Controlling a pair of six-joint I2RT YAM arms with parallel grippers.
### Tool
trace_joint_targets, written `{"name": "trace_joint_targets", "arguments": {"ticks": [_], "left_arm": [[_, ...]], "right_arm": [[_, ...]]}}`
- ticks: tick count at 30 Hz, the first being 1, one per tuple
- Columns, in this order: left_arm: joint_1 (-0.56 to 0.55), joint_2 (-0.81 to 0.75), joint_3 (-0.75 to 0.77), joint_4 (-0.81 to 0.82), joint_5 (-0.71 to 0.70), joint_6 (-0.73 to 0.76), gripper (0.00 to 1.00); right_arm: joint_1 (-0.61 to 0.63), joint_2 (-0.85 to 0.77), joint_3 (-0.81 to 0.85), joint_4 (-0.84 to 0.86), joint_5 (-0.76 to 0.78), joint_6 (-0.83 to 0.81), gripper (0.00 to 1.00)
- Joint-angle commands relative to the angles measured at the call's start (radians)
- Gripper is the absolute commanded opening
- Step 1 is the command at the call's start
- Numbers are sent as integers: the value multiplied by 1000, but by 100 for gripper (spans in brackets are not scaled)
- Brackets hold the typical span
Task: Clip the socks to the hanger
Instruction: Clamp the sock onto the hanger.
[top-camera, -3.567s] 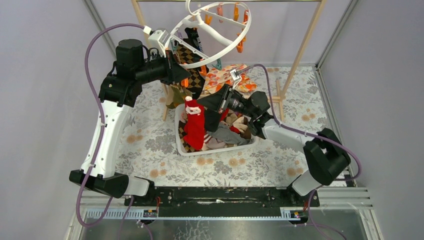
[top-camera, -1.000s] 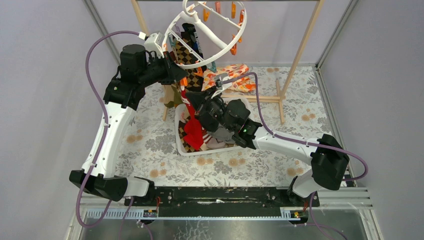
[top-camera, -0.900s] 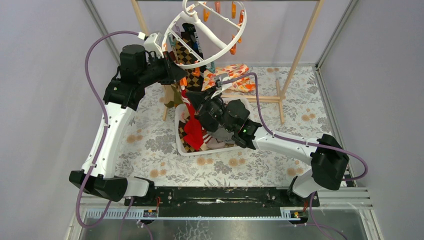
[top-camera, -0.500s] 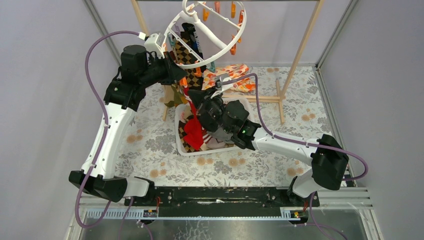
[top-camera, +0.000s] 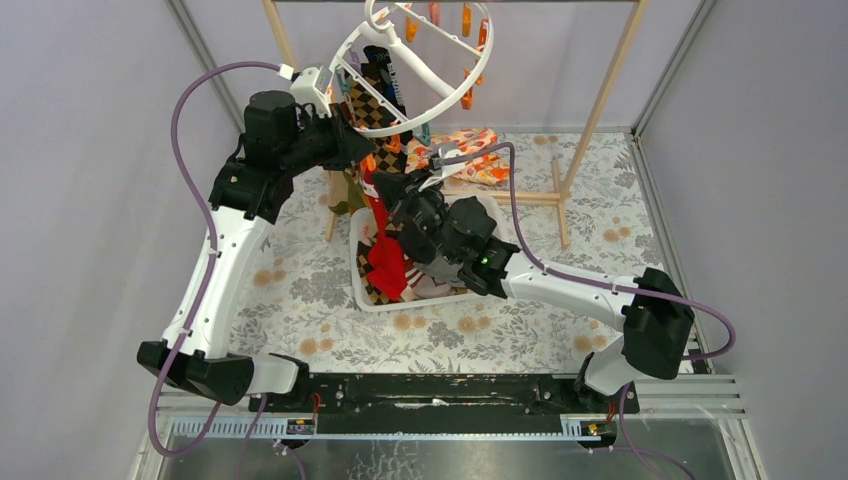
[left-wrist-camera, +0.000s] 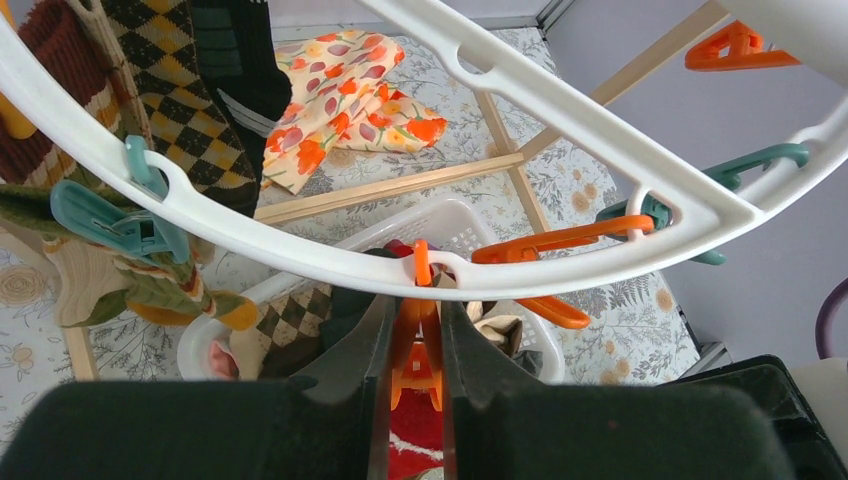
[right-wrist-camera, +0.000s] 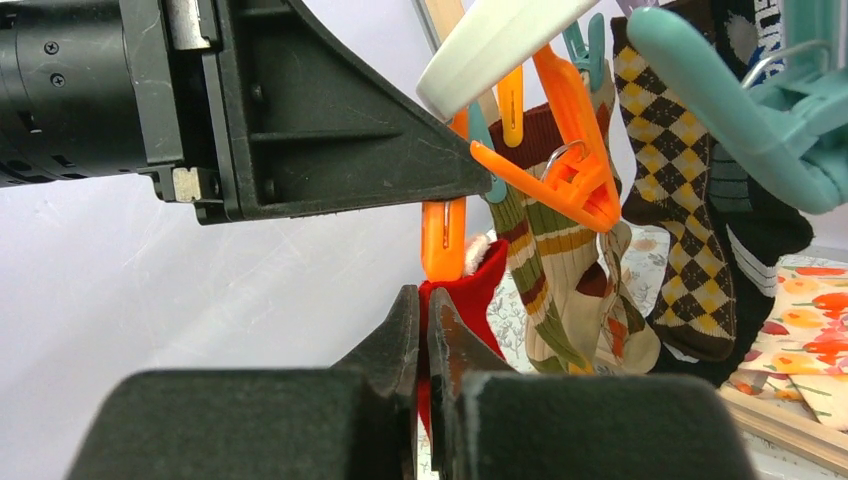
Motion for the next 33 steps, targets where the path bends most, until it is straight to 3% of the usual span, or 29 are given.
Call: {"name": "trace_joint_targets", "arguments": {"ticks": [1,33], "left_arm": [[-9,-18,-17,-4,-17,16,0],[-21,-31,-19,3,-106,80,0]], "right_arm": [[14,14,73,41,20,-17,0],[64,80,228,-44,206,-201,0]]}}
